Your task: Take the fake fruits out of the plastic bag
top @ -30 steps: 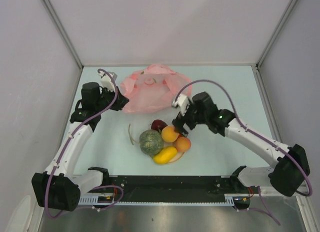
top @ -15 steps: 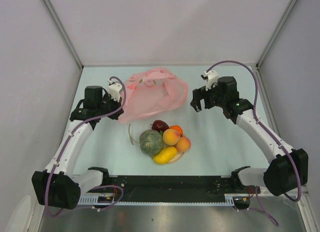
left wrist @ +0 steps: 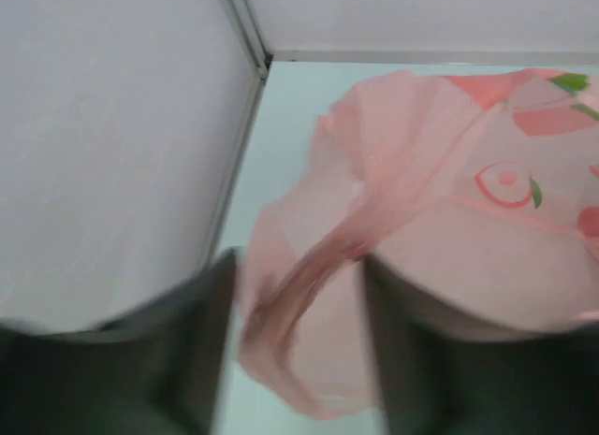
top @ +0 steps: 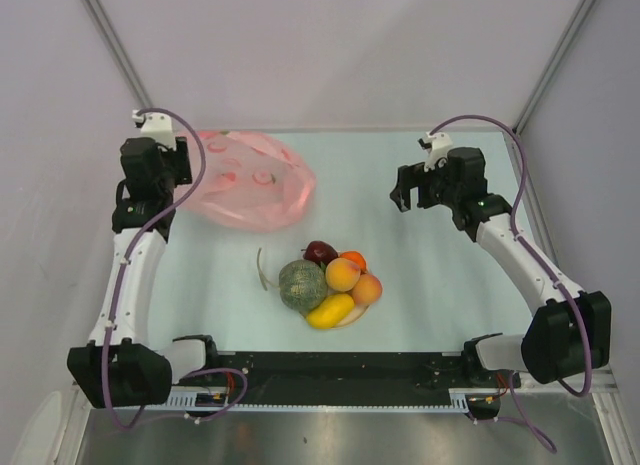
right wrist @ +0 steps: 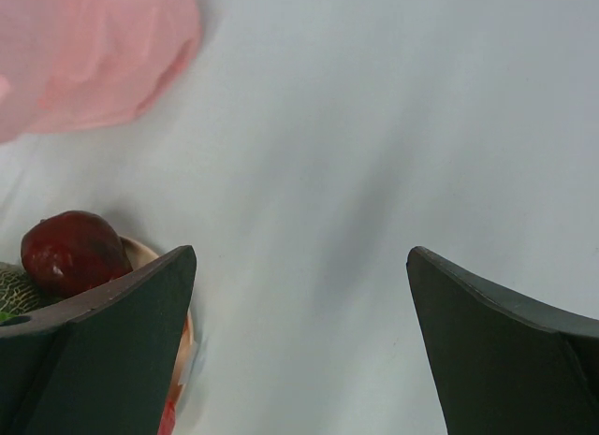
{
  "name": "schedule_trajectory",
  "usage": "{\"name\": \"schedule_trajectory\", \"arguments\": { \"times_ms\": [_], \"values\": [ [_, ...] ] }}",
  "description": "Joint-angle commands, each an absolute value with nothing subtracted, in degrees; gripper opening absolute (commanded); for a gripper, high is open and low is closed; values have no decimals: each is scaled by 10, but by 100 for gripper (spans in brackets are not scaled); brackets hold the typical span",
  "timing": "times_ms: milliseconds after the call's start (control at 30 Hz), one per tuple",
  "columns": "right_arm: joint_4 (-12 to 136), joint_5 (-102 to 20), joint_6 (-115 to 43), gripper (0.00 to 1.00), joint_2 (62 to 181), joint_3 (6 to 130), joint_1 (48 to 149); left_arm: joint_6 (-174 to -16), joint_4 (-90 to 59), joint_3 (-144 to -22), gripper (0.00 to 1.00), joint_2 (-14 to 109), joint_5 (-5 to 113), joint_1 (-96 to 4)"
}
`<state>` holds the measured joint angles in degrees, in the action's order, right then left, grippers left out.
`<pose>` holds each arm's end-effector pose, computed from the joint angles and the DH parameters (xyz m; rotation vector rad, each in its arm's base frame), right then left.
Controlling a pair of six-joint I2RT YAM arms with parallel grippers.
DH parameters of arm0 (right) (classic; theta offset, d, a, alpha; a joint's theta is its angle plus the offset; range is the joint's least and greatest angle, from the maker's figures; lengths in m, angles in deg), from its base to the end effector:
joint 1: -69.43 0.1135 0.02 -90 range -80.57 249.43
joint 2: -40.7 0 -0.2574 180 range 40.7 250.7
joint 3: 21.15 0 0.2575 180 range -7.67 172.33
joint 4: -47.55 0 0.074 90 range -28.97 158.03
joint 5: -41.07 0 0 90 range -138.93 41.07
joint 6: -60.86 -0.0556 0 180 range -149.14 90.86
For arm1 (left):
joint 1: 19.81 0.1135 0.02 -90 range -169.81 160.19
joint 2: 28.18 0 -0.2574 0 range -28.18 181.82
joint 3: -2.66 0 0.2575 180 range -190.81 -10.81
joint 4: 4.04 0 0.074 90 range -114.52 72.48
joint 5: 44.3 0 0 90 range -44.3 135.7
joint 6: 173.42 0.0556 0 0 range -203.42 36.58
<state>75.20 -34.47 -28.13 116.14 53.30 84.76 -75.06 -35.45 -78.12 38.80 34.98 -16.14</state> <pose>0.3097 0.0993 0.2969 -0.4492 2.0303 0.4143 0.2908 0.0290 0.3729 -0.0521 1.8843 0.3197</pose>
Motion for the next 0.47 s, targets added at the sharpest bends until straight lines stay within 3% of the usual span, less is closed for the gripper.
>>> {"name": "schedule_trajectory", "arguments": {
  "times_ms": [0, 200, 433],
  "values": [
    [746, -390, -300, 100, 1144, 532, 847, -775, -371, -767, 98, 359, 318, -164],
    [861, -574, -350, 100, 1113, 526, 859, -797, -381, -743, 100, 267, 430, -165],
    [958, -645, -349, 100, 1108, 528, 854, -785, -431, -745, 100, 243, 530, -166]
  ]
}}
